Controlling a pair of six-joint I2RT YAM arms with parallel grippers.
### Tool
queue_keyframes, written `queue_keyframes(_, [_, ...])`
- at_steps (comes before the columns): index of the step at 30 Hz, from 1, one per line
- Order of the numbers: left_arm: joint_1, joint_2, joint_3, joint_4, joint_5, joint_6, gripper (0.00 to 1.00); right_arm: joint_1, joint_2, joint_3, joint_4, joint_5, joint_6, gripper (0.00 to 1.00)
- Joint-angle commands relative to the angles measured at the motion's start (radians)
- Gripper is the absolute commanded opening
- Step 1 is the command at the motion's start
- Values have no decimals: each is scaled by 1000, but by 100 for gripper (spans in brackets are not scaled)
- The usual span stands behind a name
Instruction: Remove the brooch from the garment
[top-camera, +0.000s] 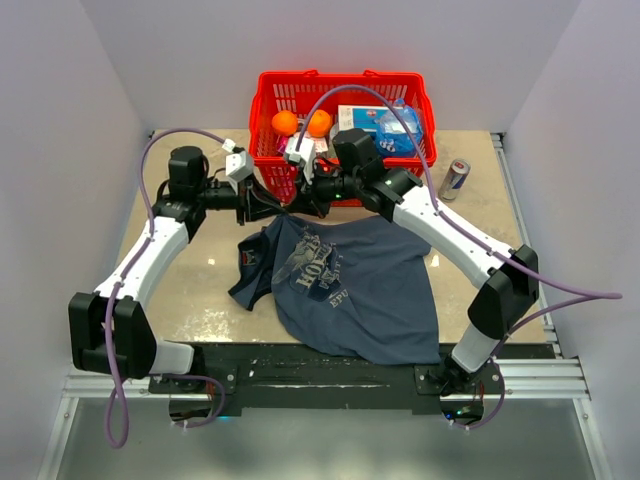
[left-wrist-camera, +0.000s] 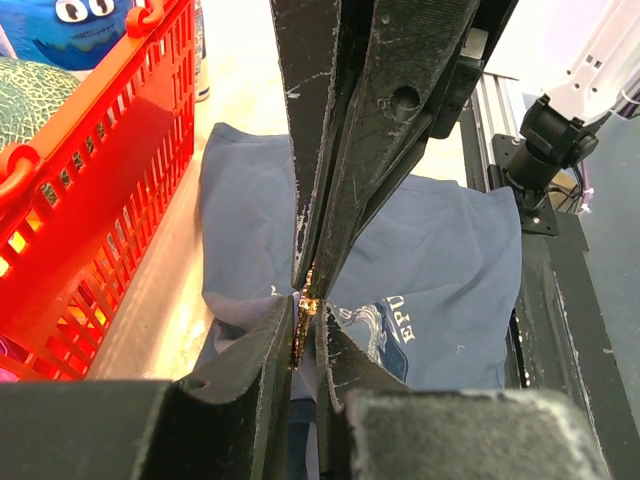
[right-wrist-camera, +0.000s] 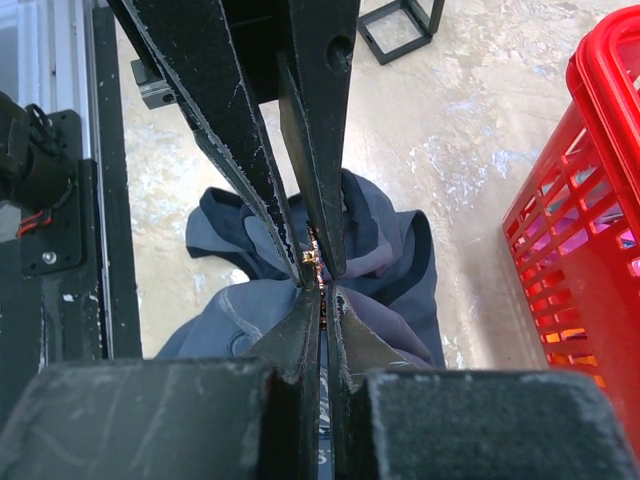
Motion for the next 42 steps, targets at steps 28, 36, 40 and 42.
queue_keyframes(28, [-100, 67, 259, -489, -189, 588, 32, 1, 145, 296, -258, -237, -259, 0])
queue_keyframes(36, [-52, -34, 193, -477, -219, 529, 55, -16, 105, 244, -255, -162, -290, 0])
queue_keyframes(40, [-24, -40, 167, -463, -242, 417, 63, -27, 42, 126, -126, -33, -200, 0])
queue_keyframes(42, [-20, -51, 132, -385, -244, 250, 84, -25, -5, 71, -39, 1, -169, 0])
